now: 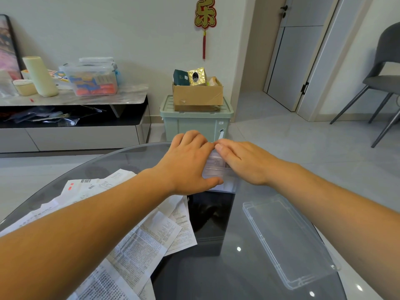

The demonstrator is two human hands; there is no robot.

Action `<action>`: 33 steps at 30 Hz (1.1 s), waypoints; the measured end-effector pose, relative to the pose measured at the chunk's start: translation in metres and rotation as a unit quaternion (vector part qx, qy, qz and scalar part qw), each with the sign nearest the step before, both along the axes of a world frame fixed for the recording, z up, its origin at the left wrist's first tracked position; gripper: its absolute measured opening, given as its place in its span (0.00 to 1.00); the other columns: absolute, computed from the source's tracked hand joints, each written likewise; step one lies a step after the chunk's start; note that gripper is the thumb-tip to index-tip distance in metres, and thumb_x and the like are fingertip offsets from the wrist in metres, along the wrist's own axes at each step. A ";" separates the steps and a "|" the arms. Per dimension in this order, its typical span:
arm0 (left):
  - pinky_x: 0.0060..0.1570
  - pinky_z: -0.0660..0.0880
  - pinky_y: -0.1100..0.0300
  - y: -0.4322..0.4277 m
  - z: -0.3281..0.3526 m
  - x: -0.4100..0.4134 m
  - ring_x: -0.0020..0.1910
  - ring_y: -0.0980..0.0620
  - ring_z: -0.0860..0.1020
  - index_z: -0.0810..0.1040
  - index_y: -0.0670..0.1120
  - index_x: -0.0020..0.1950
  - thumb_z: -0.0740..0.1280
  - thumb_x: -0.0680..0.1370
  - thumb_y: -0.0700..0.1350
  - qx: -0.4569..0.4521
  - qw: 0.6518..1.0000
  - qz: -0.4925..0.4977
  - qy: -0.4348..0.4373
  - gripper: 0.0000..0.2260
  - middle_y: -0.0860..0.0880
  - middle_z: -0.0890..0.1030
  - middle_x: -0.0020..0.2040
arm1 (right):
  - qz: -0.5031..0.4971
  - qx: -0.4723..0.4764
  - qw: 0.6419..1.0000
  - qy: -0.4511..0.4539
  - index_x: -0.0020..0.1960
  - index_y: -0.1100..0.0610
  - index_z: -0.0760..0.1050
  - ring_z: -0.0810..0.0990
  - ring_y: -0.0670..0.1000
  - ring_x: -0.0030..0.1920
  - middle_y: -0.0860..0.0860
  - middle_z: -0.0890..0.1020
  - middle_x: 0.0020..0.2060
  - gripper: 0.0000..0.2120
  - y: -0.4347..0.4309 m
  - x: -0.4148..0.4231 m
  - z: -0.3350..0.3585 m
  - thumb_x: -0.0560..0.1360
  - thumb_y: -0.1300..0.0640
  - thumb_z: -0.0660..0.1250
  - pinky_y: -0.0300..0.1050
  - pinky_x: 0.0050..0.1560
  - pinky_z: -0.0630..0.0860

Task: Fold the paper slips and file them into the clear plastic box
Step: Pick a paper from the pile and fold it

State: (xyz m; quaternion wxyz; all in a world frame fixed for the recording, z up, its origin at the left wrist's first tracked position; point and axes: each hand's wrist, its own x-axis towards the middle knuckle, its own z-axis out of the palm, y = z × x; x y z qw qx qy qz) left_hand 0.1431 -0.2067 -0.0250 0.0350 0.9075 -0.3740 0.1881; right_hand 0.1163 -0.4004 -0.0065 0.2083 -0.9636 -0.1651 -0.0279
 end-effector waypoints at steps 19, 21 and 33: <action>0.48 0.77 0.64 0.114 0.025 -0.129 0.46 0.59 0.77 0.74 0.57 0.56 0.65 0.78 0.62 -0.132 0.955 0.169 0.207 0.12 0.59 0.76 0.54 | -0.041 0.139 0.989 -0.031 0.44 0.51 0.79 0.78 0.47 0.39 0.46 0.82 0.40 0.12 0.050 -0.117 0.024 0.82 0.53 0.60 0.49 0.44 0.77; 0.44 0.75 0.66 0.129 0.024 -0.154 0.42 0.59 0.76 0.73 0.58 0.53 0.65 0.78 0.62 -0.091 0.948 0.191 0.237 0.10 0.60 0.76 0.49 | -0.004 0.113 0.993 0.037 0.44 0.49 0.79 0.78 0.44 0.41 0.42 0.81 0.39 0.09 0.073 -0.143 0.021 0.81 0.52 0.63 0.40 0.42 0.75; 0.58 0.75 0.58 0.185 0.000 -0.239 0.58 0.55 0.72 0.70 0.59 0.65 0.71 0.72 0.62 0.000 0.922 0.207 0.328 0.24 0.57 0.71 0.59 | -0.058 0.061 0.980 0.180 0.60 0.44 0.73 0.78 0.42 0.45 0.41 0.78 0.48 0.20 0.165 -0.196 -0.014 0.72 0.40 0.73 0.37 0.43 0.74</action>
